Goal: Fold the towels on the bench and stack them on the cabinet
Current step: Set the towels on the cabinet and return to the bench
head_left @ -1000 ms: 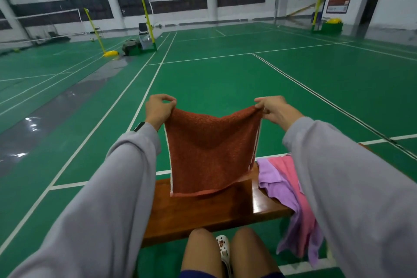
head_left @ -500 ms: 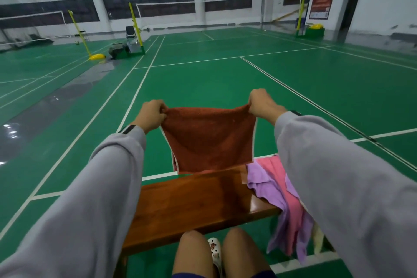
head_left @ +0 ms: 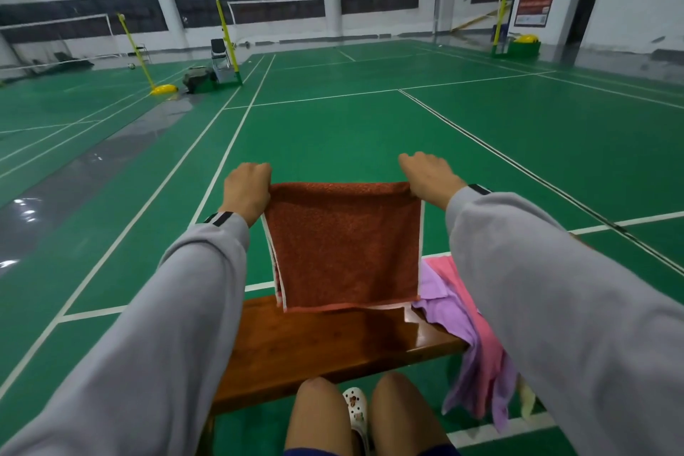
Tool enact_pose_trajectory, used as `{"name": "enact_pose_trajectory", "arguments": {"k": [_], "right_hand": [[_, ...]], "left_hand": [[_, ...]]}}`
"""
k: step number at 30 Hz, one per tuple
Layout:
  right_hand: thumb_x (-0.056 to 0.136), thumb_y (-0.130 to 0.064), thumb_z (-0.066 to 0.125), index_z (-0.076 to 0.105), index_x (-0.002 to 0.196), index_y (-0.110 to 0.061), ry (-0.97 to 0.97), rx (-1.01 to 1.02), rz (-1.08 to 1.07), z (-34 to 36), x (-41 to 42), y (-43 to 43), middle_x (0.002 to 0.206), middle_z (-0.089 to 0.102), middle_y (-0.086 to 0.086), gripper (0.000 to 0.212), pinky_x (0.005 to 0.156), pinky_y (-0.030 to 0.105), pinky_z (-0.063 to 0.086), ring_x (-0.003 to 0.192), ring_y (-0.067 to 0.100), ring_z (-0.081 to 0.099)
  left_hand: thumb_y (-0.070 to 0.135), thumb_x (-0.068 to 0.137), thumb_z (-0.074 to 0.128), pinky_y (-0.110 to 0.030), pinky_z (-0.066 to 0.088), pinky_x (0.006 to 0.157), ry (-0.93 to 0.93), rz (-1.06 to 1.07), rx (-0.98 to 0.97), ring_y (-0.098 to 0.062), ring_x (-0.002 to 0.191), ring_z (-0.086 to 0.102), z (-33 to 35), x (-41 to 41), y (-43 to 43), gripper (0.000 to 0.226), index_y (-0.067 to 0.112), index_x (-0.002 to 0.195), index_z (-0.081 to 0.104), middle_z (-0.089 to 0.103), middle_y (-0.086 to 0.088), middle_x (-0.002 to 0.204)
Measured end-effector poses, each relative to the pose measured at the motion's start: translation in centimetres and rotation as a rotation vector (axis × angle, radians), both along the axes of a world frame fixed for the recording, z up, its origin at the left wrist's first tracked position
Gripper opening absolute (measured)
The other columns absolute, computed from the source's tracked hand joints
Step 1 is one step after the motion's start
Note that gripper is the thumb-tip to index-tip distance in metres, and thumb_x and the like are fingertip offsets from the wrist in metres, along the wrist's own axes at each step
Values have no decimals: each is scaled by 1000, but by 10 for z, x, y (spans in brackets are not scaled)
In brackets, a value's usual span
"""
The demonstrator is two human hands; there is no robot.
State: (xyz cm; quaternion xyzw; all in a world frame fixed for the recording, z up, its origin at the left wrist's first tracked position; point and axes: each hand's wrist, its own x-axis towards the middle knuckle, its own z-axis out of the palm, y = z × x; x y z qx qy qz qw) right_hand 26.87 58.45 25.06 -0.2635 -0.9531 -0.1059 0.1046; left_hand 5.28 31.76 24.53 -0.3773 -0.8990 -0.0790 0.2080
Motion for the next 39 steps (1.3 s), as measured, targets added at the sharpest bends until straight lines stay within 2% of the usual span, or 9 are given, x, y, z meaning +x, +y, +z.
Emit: {"name": "enact_pose_trajectory", "arguments": {"k": [5,9,14,19,25,29,31,35,39], "right_hand": [[89,6,62,62,103,-4,-65,-18,6,-6,-5,-4,109,64,19,17,77,42,48,101,40,65],[85,1,75,66,107,-3,-100,-40,-20,-11,-10,-1,110,66,17,24,79,43,52,101,38,67],[78,-10,86,68,106,-6,-127,-15,-42,-13,-16,4,109,67,13,33,76,42,50,103,35,67],[88,-4,71,65,105,-10,-112,1,-35,-16,-21,11,107,67,12,19,77,41,51,99,34,68],[90,4,54,63,104,-10,-57,28,-34,-27,-28,14,104,64,12,22,72,40,47,96,35,67],[89,1,56,62,109,-10,3,-16,-75,-35,-37,14,109,67,13,23,73,39,46,100,36,67],[88,-3,59,57,111,-9,67,-66,-98,-38,-42,11,112,67,14,24,75,40,47,102,37,67],[90,-2,56,52,112,-10,166,-76,-115,-39,-46,1,111,66,14,24,70,38,43,99,38,69],[91,-1,55,53,111,-10,131,-46,-108,-37,-33,-11,110,68,14,22,71,38,43,99,37,69]], "left_hand": [[-8,84,52,-43,45,65,-77,-5,40,-36,75,56,-5,-7,2,14,4,84,59,58,-16,83],[-9,82,52,-45,51,69,-97,-10,24,-37,77,59,-9,-12,3,17,3,84,64,59,-15,84],[-10,83,51,-43,46,67,-82,-13,-6,-37,77,60,-17,-17,8,19,4,84,65,58,-13,81],[-8,86,52,-45,50,69,-55,13,-18,-35,73,57,-21,-22,12,18,3,86,66,59,-14,81],[-7,87,52,-43,46,64,-20,26,-10,-37,74,56,-23,-26,16,14,3,86,62,58,-18,84],[-4,86,54,-40,43,75,87,74,-78,-35,84,57,-21,-24,13,17,11,86,62,64,-13,84],[-5,85,52,-41,45,71,98,94,-39,-34,78,57,-24,-26,11,18,12,85,55,65,-11,83],[-10,84,53,-42,39,58,67,124,123,-33,66,51,-28,-24,2,26,12,91,42,53,-10,80],[-7,84,52,-43,46,62,-23,134,85,-37,72,58,-25,-15,-19,21,10,97,49,61,-14,83]]}}
